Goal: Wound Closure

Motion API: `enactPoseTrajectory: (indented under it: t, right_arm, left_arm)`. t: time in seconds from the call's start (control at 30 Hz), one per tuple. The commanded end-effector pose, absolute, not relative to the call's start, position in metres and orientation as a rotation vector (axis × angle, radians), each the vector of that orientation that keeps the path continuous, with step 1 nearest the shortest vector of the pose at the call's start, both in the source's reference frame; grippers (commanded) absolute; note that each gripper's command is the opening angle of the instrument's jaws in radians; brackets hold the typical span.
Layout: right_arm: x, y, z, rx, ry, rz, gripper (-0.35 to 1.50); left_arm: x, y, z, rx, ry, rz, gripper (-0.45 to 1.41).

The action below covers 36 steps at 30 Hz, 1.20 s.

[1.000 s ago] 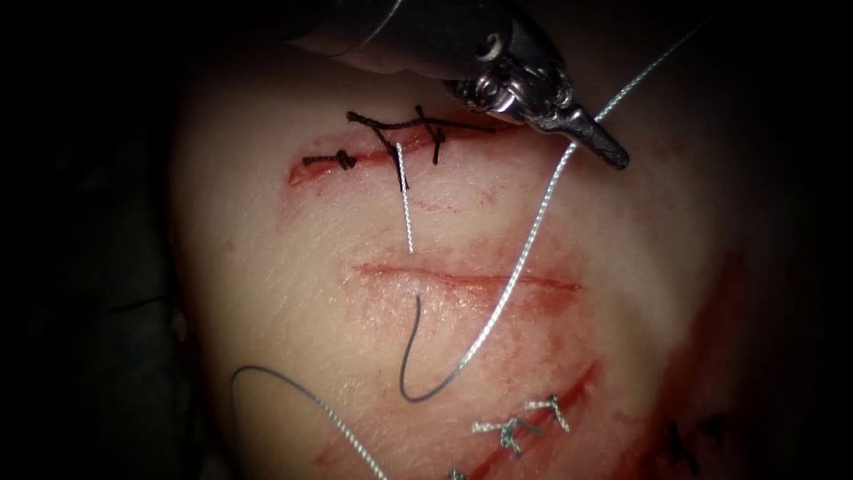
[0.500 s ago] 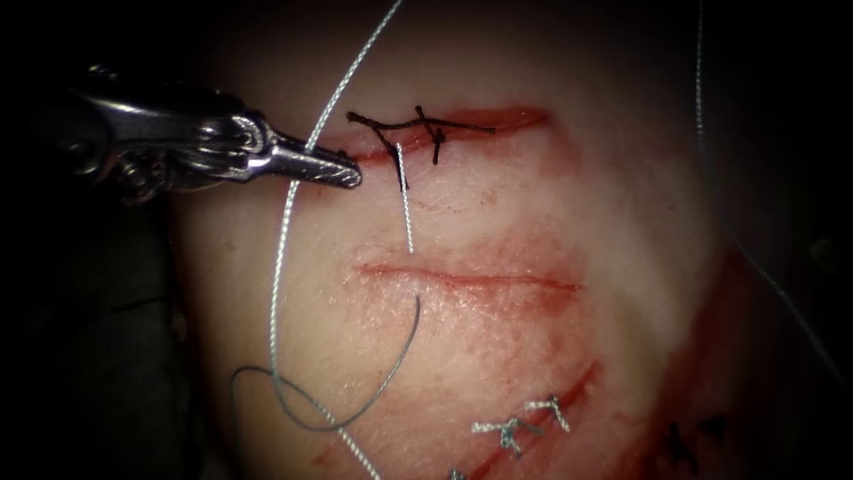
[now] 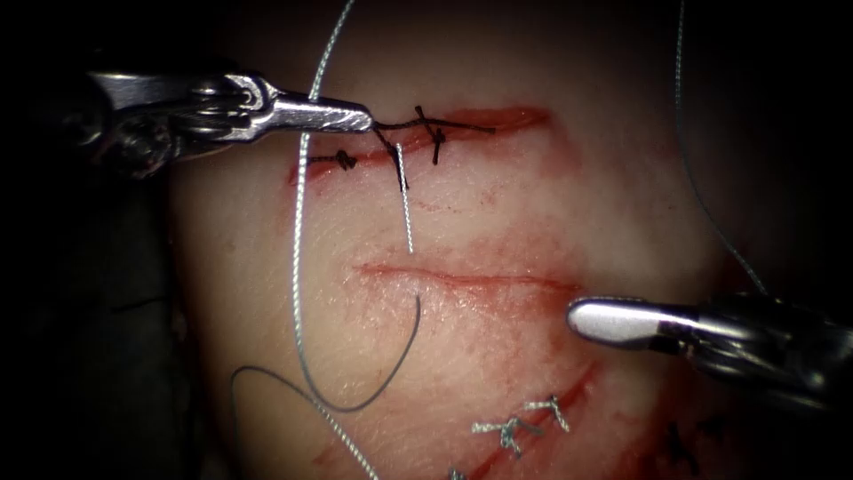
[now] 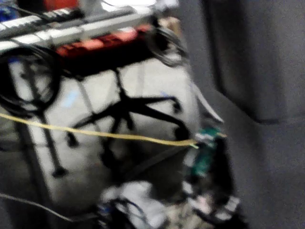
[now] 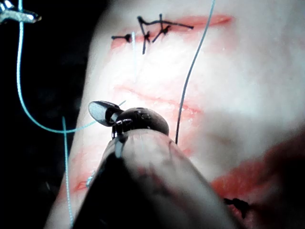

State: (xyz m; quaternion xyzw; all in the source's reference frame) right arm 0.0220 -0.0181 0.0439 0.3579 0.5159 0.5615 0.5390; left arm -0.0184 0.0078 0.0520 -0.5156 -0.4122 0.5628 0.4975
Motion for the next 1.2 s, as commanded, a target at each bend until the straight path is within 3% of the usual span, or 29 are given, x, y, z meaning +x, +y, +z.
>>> enactPoseTrajectory:
  t: [0.03, 0.13, 0.37, 0.73, 0.9, 1.0, 1.03, 1.2]
  right_arm:
    - [0.0247, -0.018, 0.045, 0.811, 1.243, 1.315, -0.35]
    - [0.0273, -0.017, 0.046, 0.689, 1.28, 1.235, -0.35]
    - [0.0281, -0.016, 0.047, 0.663, 1.287, 1.212, -0.35]
    - [0.0333, -0.019, 0.049, 0.855, 1.39, 0.95, -0.35]
    - [0.0353, -0.021, 0.047, 1.022, 1.57, 0.801, -0.35]
    - [0.0363, -0.022, 0.046, 0.904, 1.791, 0.681, -0.35]
    - [0.0368, -0.022, 0.045, 0.727, 1.884, 0.642, -0.35]
    - [0.0378, -0.022, 0.045, 0.441, 1.824, 0.814, -0.35]
  left_arm:
    - [-0.0193, 0.008, 0.053, -1.239, -0.995, 1.362, -0.45]
    - [-0.0211, 0.008, 0.053, -1.232, -0.977, 1.348, -0.45]
    - [-0.0232, 0.008, 0.054, -1.284, -1.001, 1.301, -0.45]
    - [-0.0248, 0.011, 0.056, -1.395, -0.941, 1.311, -0.45]
    - [-0.0243, 0.011, 0.059, -1.426, -0.817, 1.35, -0.45]
    - [-0.0241, 0.01, 0.061, -1.429, -0.768, 1.355, -0.45]
    - [-0.0239, 0.01, 0.063, -1.435, -0.738, 1.357, -0.45]
    - [-0.0233, 0.009, 0.064, -1.374, -0.679, 1.421, -0.45]
